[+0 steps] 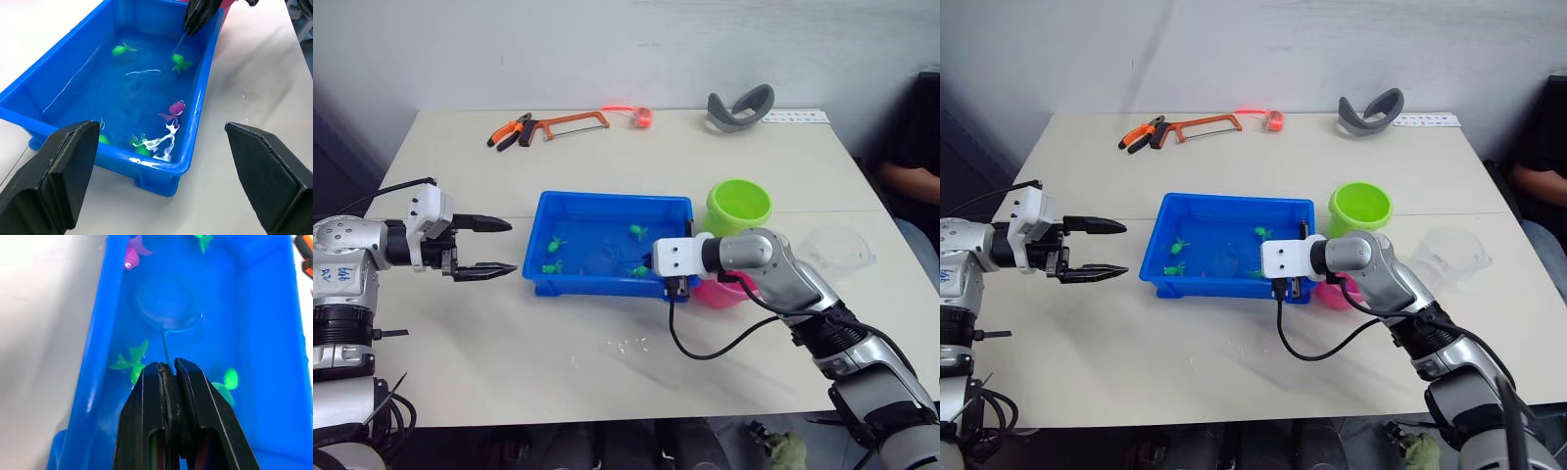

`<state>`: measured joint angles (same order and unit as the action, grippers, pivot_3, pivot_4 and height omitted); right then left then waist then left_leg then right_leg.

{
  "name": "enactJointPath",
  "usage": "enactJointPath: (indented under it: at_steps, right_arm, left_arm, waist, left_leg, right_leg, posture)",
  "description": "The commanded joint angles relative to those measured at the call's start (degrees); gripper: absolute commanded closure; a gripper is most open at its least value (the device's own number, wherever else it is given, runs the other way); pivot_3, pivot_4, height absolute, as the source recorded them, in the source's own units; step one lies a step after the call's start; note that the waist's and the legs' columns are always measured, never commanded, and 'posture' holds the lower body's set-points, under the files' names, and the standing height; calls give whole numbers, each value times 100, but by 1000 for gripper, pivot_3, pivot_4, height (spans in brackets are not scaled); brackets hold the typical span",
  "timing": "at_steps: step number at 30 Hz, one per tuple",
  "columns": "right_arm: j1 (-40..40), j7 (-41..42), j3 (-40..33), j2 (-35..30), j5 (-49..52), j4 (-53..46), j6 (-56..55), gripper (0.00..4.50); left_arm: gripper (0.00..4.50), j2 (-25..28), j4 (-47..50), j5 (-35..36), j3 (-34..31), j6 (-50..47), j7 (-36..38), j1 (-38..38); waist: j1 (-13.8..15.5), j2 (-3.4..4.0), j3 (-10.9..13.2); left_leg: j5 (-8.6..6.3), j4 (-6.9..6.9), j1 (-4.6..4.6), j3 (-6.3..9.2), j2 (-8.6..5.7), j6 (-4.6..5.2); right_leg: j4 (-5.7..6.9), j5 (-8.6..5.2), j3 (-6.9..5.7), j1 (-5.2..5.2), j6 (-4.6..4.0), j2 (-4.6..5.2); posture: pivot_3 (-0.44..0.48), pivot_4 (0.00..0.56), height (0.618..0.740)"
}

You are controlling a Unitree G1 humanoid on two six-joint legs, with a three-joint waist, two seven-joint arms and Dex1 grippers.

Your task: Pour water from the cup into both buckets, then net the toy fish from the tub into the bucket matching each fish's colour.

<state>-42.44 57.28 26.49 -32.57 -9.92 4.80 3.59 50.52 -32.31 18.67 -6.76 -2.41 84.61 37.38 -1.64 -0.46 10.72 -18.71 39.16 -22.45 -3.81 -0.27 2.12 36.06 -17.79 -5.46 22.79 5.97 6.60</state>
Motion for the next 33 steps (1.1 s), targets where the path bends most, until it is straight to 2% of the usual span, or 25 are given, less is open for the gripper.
enactJointPath:
  at_steps: [1,8,20,33]
  right_arm:
    - [-87,207,-143,118,243,-149,-122,4500]
    - [-127,296,-300,470,572,-148,118,4500]
    - [-102,263,-941,879,1579,-570,1840,4500]
    - [-78,461,-1216,271,1755,-683,1947,4500]
  left_arm:
    - [27,45,-1,42,-95,80,15,124]
    - [27,72,-14,38,-108,88,13,145]
    - [27,108,-30,31,-132,108,-5,141]
    - [27,-65,-63,34,-67,146,-81,348]
  waist:
    - [1,0,0]
    - [1,0,0]
    - [2,0,0]
    - [10,0,0]
  left_leg:
    - [0,0,0,0,0,0]
    - [0,1,0,1,0,0]
    - [0,1,0,5,0,0]
    - [0,1,-1,4,-2,0]
  right_leg:
    - [0,0,0,0,0,0]
    - [0,0,-3,-1,0,-1]
    - [1,0,-10,-2,0,1]
    - [2,0,-14,-2,0,2]
  posture:
    - [0,150,740]
    - [0,150,740]
    - [0,150,740]
    - [0,150,740]
